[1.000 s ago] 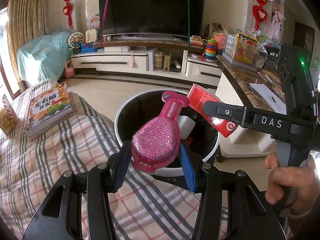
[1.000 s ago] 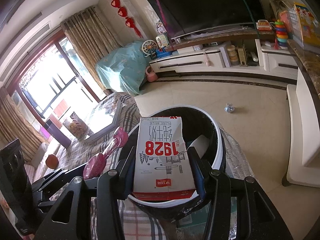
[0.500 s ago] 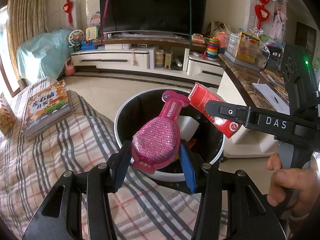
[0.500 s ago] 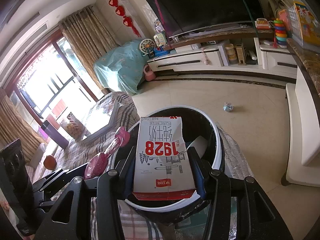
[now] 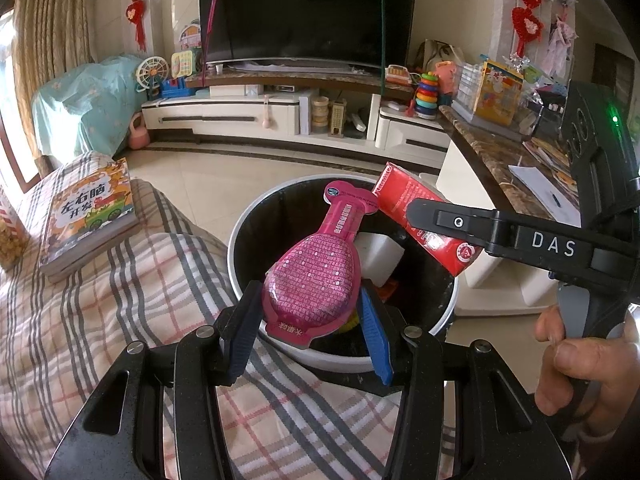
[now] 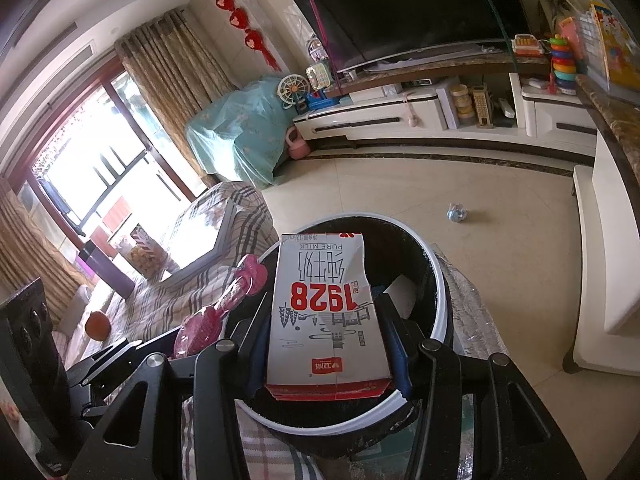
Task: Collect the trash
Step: 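Hold the pink brush and milk box above the bin opening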
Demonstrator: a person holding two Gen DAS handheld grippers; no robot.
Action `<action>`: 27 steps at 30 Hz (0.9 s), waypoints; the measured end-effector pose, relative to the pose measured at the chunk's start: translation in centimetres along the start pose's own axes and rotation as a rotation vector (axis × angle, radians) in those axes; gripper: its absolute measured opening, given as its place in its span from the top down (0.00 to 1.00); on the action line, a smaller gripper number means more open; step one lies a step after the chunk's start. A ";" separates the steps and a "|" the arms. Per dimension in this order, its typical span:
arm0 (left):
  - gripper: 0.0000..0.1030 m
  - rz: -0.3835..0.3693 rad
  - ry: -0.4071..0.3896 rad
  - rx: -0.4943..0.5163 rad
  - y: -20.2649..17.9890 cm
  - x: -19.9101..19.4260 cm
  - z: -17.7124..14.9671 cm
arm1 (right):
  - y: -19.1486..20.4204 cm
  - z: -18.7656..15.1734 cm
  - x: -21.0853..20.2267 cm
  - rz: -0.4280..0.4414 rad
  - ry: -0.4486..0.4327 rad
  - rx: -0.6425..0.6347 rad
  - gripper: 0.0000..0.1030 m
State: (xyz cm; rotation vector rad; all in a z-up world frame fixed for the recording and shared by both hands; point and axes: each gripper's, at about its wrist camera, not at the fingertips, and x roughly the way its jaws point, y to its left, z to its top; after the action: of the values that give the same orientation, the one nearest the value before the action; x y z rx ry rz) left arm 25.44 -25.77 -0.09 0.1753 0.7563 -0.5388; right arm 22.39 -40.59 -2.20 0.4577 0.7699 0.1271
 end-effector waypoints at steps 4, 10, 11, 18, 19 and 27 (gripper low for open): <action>0.54 -0.001 0.001 0.000 0.0 0.0 0.0 | 0.0 0.0 0.0 0.000 0.001 0.000 0.52; 0.54 0.002 0.008 -0.004 0.3 0.6 0.2 | 0.1 0.3 0.7 -0.003 0.010 -0.005 0.52; 0.54 0.002 0.010 -0.005 0.4 0.7 0.2 | 0.1 0.3 0.8 -0.005 0.012 -0.005 0.52; 0.54 0.008 0.016 -0.008 0.5 1.4 0.5 | -0.2 0.5 1.2 -0.011 0.021 0.000 0.52; 0.54 0.009 0.018 -0.008 0.5 1.4 0.5 | -0.3 0.5 1.2 -0.011 0.022 0.000 0.52; 0.54 0.017 0.028 -0.002 0.3 1.9 0.6 | -0.6 0.8 1.4 -0.014 0.027 0.003 0.52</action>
State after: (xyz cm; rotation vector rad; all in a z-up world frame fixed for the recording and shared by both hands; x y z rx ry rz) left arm 27.07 -26.50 -0.99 0.1877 0.7814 -0.5206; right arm 23.91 -40.98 -2.89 0.4545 0.8001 0.1197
